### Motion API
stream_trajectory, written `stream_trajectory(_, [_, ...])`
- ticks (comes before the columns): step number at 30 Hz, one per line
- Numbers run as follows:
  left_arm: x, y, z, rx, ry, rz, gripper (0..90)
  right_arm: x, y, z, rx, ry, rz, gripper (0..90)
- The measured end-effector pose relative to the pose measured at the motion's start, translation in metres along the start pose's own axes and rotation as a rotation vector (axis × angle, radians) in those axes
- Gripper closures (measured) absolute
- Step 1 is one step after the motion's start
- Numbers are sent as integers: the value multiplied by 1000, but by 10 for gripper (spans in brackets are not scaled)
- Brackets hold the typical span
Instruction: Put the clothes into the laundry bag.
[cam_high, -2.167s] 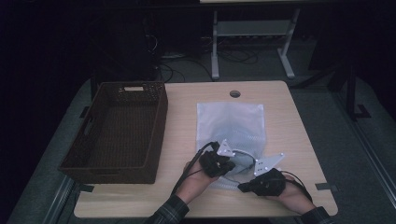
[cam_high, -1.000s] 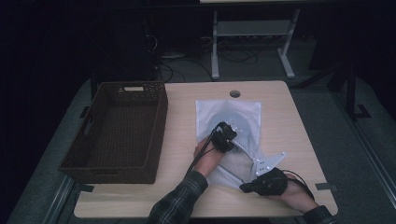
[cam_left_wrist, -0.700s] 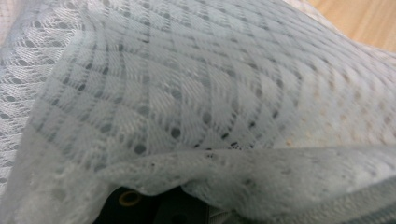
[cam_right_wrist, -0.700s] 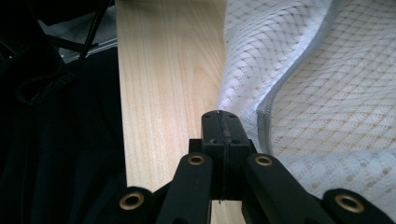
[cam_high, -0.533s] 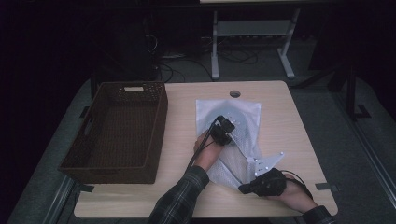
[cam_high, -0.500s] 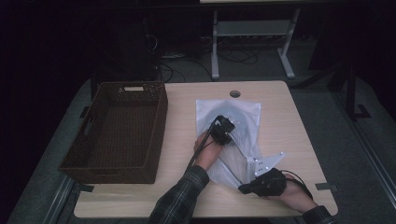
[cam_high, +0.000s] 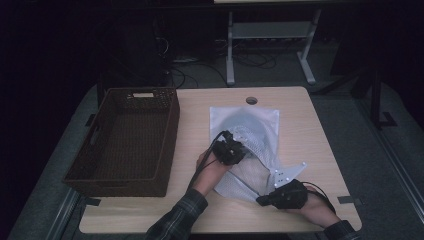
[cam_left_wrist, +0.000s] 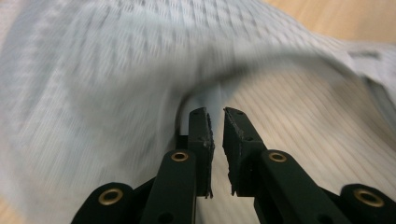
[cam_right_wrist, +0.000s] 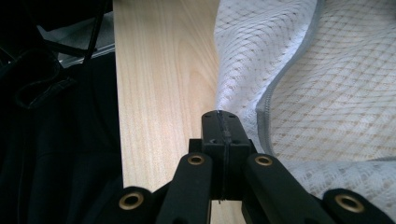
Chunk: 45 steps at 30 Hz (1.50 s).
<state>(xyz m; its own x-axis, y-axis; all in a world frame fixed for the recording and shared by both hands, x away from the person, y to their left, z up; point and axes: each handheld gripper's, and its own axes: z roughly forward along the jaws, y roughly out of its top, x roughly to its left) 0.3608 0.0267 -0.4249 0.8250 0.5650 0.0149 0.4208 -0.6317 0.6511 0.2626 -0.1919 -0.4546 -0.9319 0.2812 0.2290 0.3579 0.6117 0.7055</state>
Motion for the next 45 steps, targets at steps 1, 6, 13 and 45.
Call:
stream_trajectory(1, [0,-4,-6,-5,3,-1,808,0,0,0,-1,0,-1,900])
stream_trajectory(6, [5,-14,-25,-18,15,-7,730,0,1,-1,-5,-1,5,900])
stream_trajectory(13, [4,-3,-32,-91,7,6,594,1,3,0,-3,6,0,900])
stream_trajectory(45, [-19,7,-36,-85,60,133,831,0,2,0,-3,4,6,900])
